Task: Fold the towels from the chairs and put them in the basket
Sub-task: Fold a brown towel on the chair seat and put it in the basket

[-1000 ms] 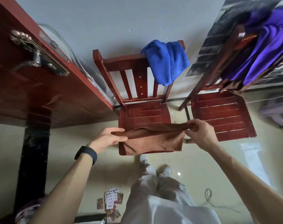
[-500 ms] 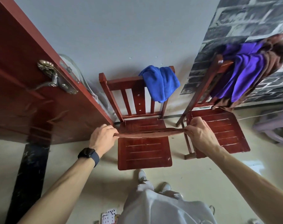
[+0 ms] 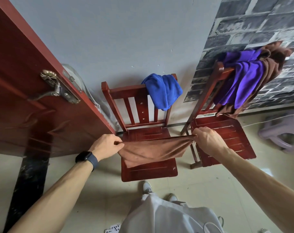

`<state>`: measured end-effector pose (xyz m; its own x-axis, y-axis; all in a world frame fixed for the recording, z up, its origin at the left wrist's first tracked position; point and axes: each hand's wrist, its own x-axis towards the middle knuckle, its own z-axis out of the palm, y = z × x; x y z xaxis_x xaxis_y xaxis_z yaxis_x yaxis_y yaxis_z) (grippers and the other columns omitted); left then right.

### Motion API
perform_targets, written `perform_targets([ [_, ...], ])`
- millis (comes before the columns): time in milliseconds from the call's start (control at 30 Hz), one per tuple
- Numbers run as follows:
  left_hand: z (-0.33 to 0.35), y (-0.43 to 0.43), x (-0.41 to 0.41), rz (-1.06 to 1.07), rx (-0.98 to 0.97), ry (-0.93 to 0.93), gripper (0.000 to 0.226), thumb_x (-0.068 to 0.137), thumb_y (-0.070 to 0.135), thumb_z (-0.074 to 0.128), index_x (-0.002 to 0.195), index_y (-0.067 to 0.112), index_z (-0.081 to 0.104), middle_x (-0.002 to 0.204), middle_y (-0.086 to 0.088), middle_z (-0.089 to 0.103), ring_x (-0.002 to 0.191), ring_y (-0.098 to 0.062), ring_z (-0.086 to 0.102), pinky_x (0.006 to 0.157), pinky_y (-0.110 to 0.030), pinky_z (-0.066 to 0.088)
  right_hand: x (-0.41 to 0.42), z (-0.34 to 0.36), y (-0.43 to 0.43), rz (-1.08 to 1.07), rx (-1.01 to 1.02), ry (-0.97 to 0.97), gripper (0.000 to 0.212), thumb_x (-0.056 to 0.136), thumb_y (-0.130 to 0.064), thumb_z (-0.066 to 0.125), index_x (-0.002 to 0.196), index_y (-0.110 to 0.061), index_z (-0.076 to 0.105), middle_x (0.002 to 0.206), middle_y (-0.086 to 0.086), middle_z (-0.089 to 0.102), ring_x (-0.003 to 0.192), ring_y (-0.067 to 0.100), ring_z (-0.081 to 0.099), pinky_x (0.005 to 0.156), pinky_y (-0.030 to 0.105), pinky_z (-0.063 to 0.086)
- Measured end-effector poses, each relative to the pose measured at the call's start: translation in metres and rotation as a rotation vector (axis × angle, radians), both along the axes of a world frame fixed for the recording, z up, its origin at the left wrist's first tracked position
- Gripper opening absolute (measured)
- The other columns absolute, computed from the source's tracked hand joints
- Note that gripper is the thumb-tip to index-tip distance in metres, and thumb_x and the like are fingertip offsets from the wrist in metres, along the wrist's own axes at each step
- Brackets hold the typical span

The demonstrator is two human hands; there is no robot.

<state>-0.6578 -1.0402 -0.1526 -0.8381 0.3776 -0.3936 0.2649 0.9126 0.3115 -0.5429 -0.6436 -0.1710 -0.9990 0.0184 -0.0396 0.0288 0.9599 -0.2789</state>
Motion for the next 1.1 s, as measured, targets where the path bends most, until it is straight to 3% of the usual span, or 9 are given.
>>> perform_targets([
  [167, 0.005, -0.001, 0.003, -0.032, -0.075, 0.066, 0.022, 0.085, 0.047, 0.07, 0.099, 0.031, 0.077, 0.103, 0.007, 0.072, 0.095, -0.019, 0.066, 0.075, -0.028, 0.051, 0.006, -0.002, -0.003, 0.057, -0.012, 0.021, 0.021, 0.087, -0.006, 0.074, 0.107, -0.012, 0.076, 0.082, 0.008, 0.068, 0.073, 0.032, 0.064, 0.057, 0.037, 0.054],
  [400, 0.004, -0.002, 0.0, -0.112, -0.164, 0.236, 0.024, 0.081, 0.047, 0.075, 0.086, 0.026, 0.067, 0.094, 0.005, 0.064, 0.094, -0.02, 0.061, 0.07, -0.029, 0.043, 0.01, 0.002, -0.009, -0.007, 0.032, -0.152, 0.01, 0.092, -0.02, 0.068, 0.098, -0.015, 0.075, 0.084, 0.004, 0.069, 0.079, 0.031, 0.067, 0.068, 0.041, 0.057],
  [500, -0.001, -0.001, 0.003, -0.137, -0.165, 0.275, 0.024, 0.085, 0.049, 0.07, 0.094, 0.027, 0.07, 0.098, 0.006, 0.067, 0.096, -0.019, 0.06, 0.071, -0.029, 0.043, 0.01, 0.004, -0.011, -0.04, 0.033, -0.203, 0.011, 0.093, -0.024, 0.068, 0.097, -0.015, 0.074, 0.085, 0.003, 0.07, 0.081, 0.029, 0.068, 0.071, 0.039, 0.056],
  [600, -0.005, -0.006, 0.004, -0.2, -0.154, 0.338, 0.022, 0.092, 0.044, 0.063, 0.105, 0.031, 0.076, 0.104, 0.006, 0.073, 0.098, -0.02, 0.064, 0.078, -0.031, 0.046, 0.01, 0.002, -0.012, -0.01, 0.058, -0.209, 0.01, 0.094, -0.009, 0.062, 0.096, -0.012, 0.072, 0.082, 0.004, 0.067, 0.076, 0.03, 0.068, 0.068, 0.039, 0.056],
  [733, -0.009, -0.019, 0.005, -0.284, -0.201, 0.493, 0.004, 0.084, 0.028, 0.076, 0.085, 0.025, 0.079, 0.079, 0.003, 0.075, 0.075, -0.022, 0.064, 0.066, -0.032, 0.044, 0.009, -0.004, -0.012, 0.02, 0.08, -0.129, 0.038, 0.082, 0.011, 0.056, 0.112, -0.007, 0.07, 0.096, 0.012, 0.071, 0.085, 0.037, 0.068, 0.071, 0.045, 0.059],
  [867, -0.022, -0.024, 0.004, -0.39, -0.243, 0.596, 0.009, 0.075, 0.011, 0.079, 0.072, 0.016, 0.072, 0.068, -0.001, 0.07, 0.071, -0.025, 0.062, 0.064, -0.036, 0.044, 0.005, -0.008, -0.02, 0.02, 0.099, -0.051, 0.041, 0.076, 0.018, 0.056, 0.112, 0.0, 0.067, 0.103, 0.017, 0.071, 0.092, 0.039, 0.064, 0.067, 0.048, 0.059],
  [1000, -0.02, -0.025, 0.002, -0.325, -0.247, 0.624, 0.011, 0.077, 0.012, 0.079, 0.073, 0.014, 0.069, 0.066, -0.004, 0.067, 0.07, -0.029, 0.062, 0.062, -0.036, 0.041, 0.0, -0.012, -0.026, -0.022, 0.101, -0.079, 0.045, 0.079, 0.014, 0.053, 0.118, -0.003, 0.066, 0.104, 0.013, 0.07, 0.098, 0.037, 0.063, 0.068, 0.044, 0.057],
  [1100, -0.022, -0.03, -0.001, -0.275, -0.246, 0.579, 0.013, 0.076, 0.018, 0.081, 0.072, 0.017, 0.069, 0.066, -0.001, 0.066, 0.069, -0.027, 0.061, 0.06, -0.035, 0.041, -0.006, -0.013, -0.03, -0.074, 0.071, -0.056, 0.032, 0.089, 0.001, 0.057, 0.115, -0.013, 0.07, 0.099, 0.008, 0.067, 0.094, 0.034, 0.062, 0.069, 0.042, 0.056],
])
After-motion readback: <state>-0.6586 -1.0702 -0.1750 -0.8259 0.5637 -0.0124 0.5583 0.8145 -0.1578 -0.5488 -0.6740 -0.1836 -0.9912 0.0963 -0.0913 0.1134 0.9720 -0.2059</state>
